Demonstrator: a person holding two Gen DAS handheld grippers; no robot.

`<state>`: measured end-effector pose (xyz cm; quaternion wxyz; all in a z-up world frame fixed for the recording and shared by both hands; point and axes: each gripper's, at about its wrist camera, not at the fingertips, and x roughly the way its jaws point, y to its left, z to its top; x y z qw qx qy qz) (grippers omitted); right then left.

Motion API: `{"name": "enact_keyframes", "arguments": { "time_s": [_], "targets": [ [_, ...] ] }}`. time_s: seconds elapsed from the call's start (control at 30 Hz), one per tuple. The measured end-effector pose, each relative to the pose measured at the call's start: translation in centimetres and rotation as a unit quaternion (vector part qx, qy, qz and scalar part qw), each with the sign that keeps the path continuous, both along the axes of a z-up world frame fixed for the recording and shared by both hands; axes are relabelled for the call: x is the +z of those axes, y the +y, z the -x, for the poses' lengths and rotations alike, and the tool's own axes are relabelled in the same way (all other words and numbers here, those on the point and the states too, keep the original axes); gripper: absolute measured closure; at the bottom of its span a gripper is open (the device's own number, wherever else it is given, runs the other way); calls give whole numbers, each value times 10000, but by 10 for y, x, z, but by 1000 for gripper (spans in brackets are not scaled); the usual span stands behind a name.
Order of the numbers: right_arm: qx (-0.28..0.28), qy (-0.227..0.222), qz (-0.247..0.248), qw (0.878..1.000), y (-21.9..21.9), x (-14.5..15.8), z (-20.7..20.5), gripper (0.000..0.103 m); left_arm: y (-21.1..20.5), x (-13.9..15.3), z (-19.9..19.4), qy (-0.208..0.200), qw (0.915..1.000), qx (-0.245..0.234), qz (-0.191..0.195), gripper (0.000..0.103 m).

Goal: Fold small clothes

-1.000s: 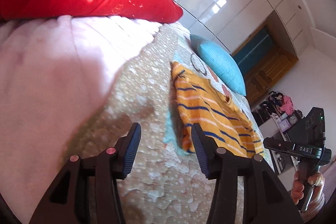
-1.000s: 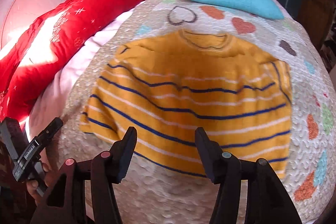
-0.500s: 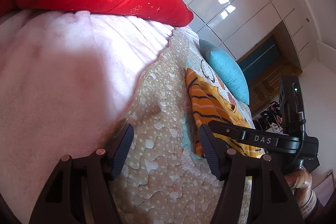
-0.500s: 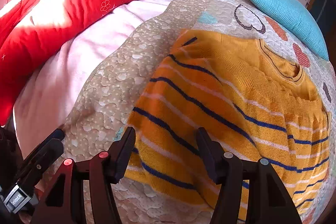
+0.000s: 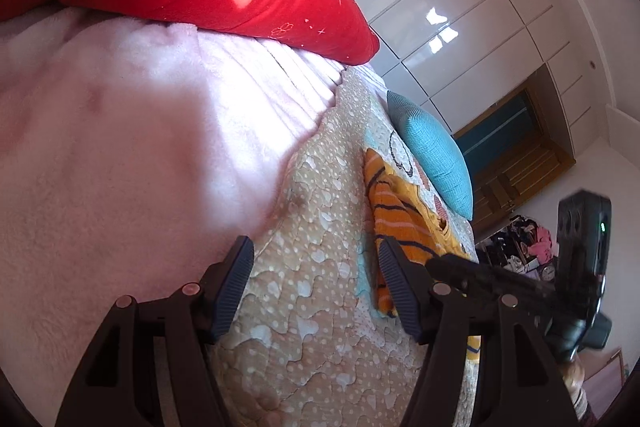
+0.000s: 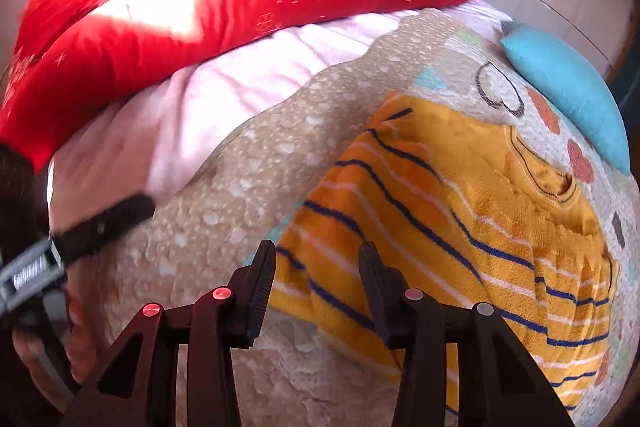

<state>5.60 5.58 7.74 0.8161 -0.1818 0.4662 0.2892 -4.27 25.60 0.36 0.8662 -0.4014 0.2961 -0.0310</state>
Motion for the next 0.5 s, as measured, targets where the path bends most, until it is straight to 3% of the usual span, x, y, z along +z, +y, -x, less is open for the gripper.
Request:
{"name": "enact_keyframes", "arguments": {
  "time_s": [0.13,0.27,0.4,0.43,0.5],
  "targets": [
    [740,-456,678,9939,8,-19,36,56,15,0,7,1,9993,357,57,39],
    [997,-819,1111,9854,16,-37,46,56,23,-5,9,17,9988,439,230,39],
    [1152,-1398,1640,9697,28,-51,45,57,19,-4,8,65,9990,443,75,39],
    [1247,-1568,1782,9634,33,-54,47,61,19,-4,8,79,9989,449,63,39],
    [1333,-1565,1904,9599,41,-57,49,88,20,-5,6,89,9989,452,87,39]
  ]
}}
